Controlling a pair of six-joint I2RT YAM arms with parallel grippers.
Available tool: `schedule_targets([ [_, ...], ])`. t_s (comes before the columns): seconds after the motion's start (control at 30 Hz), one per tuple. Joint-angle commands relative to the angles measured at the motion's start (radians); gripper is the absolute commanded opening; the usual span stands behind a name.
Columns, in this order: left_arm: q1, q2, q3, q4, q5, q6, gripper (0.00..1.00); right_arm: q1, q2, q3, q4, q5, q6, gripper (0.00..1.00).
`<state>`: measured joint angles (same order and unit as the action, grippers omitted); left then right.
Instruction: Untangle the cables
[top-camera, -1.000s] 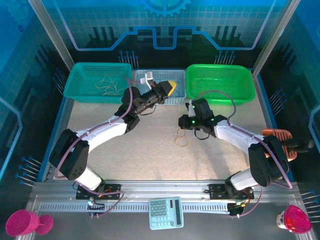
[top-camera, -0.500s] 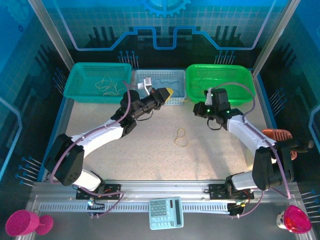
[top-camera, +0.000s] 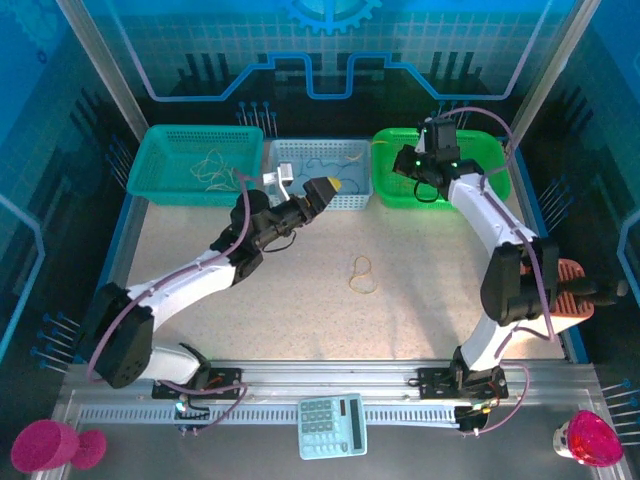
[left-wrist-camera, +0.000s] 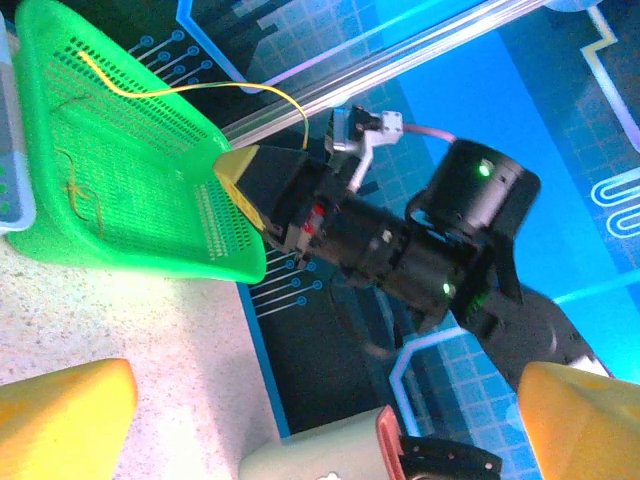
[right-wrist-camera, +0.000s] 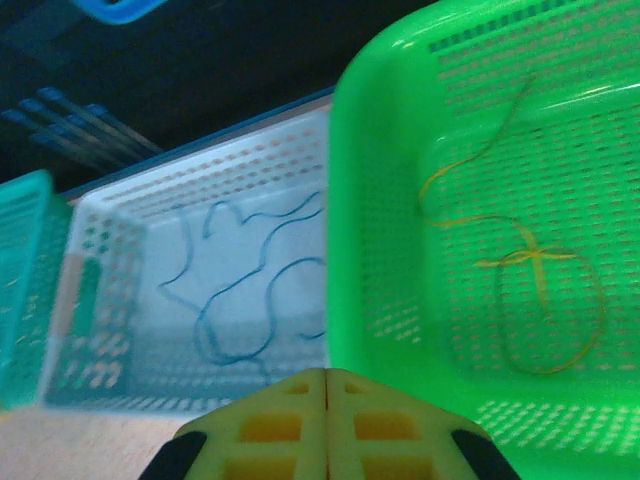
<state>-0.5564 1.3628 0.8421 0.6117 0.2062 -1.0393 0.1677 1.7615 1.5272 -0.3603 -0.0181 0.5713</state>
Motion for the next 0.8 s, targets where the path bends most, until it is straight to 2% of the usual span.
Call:
schedule_targets([
  [0.0, 0.007, -0.059, -0.021, -0.098, -0.027, 0.090, 0.99, -0.029, 0.074, 0.108, -0.099, 0.115, -0.003, 0.00],
  [0.17, 0.005, -0.083, -0.050, -0.161, -0.045, 0.119, 0.99, -0.056, 0.155, 0.187, -0.147, 0.219, 0.031, 0.00],
  [0.3, 0.000, -0.076, -0.057, -0.177, -0.047, 0.127, 0.99, -0.080, 0.204, 0.192, -0.170, 0.250, 0.065, 0.00],
  [0.33, 0.000, -0.073, -0.056, -0.181, -0.047, 0.133, 0.99, -0.085, 0.221, 0.200, -0.179, 0.245, 0.060, 0.07],
  [0.4, -0.003, -0.066, -0.047, -0.201, -0.047, 0.149, 0.99, -0.093, 0.265, 0.238, -0.229, 0.224, 0.043, 0.47],
  [0.43, -0.005, -0.061, -0.040, -0.217, -0.045, 0.158, 0.99, -0.094, 0.284, 0.260, -0.261, 0.213, 0.029, 0.62],
  [0.47, -0.006, -0.057, -0.033, -0.234, -0.044, 0.169, 0.99, -0.093, 0.296, 0.277, -0.290, 0.212, 0.019, 0.70],
  [0.57, -0.010, -0.043, -0.013, -0.281, -0.044, 0.191, 0.99, -0.090, 0.249, 0.226, -0.268, 0.204, 0.004, 0.76],
  [0.77, -0.013, -0.017, -0.011, -0.290, -0.045, 0.205, 0.99, -0.081, 0.060, 0.021, -0.141, 0.164, -0.014, 0.75],
])
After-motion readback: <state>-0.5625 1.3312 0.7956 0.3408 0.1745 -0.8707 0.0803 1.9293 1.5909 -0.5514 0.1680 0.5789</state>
